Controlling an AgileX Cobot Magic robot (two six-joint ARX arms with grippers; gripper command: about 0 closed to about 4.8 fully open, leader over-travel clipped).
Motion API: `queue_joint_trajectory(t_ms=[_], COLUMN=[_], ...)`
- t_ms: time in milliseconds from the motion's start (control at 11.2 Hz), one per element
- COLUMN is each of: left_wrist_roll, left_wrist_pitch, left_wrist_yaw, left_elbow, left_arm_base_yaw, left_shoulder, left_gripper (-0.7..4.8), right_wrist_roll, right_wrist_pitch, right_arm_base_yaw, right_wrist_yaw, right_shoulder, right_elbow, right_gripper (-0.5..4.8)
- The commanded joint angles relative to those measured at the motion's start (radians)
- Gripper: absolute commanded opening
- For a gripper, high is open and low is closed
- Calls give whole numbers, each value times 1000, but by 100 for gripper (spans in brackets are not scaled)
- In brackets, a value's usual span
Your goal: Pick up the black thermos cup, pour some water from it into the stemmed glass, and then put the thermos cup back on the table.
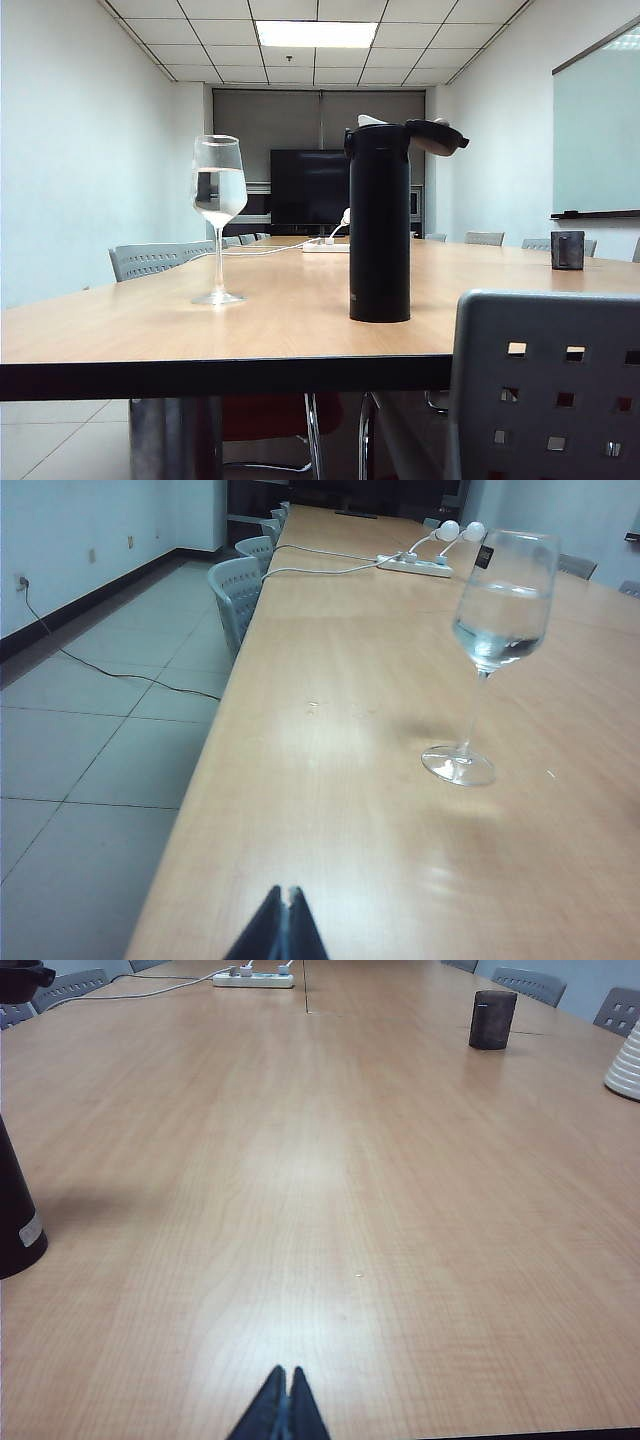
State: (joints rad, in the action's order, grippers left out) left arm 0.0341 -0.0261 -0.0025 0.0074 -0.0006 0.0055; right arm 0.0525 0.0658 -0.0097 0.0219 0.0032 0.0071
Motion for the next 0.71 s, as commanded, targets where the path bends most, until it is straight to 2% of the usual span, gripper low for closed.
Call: queue_joint_trajectory(t_ms=[89, 179, 268, 357, 447, 625, 715], left_wrist_roll=[4, 4, 4, 23, 63, 99, 97], left_wrist_pitch=[-13, -14, -15, -16, -12, -11, 141], left_wrist_yaw=[3, 3, 3, 3, 3, 3, 75], left_elbow=[0, 2, 2, 5, 11, 30, 181], left_arm_base_yaw=[0, 0, 0, 0, 0, 0, 0], left_shoulder=[1, 1, 1, 1, 1, 1, 1], left_gripper=[2, 104, 107, 144, 274, 479, 479], right_wrist_roll=[3, 4, 4, 4, 4, 4, 3], right_wrist_pitch=[-21, -37, -43, -77, -79, -76, 0], right_arm_base_yaw=[-1, 0, 0, 0, 0, 0, 0], right_wrist_yaw=[-1, 4, 4, 5, 7, 7, 78], right_shoulder=[0, 0, 0, 0, 0, 0, 0], right_elbow=[-2, -2, -2, 1, 11, 37, 201], right_gripper=[7, 142, 171, 248, 299, 372, 424])
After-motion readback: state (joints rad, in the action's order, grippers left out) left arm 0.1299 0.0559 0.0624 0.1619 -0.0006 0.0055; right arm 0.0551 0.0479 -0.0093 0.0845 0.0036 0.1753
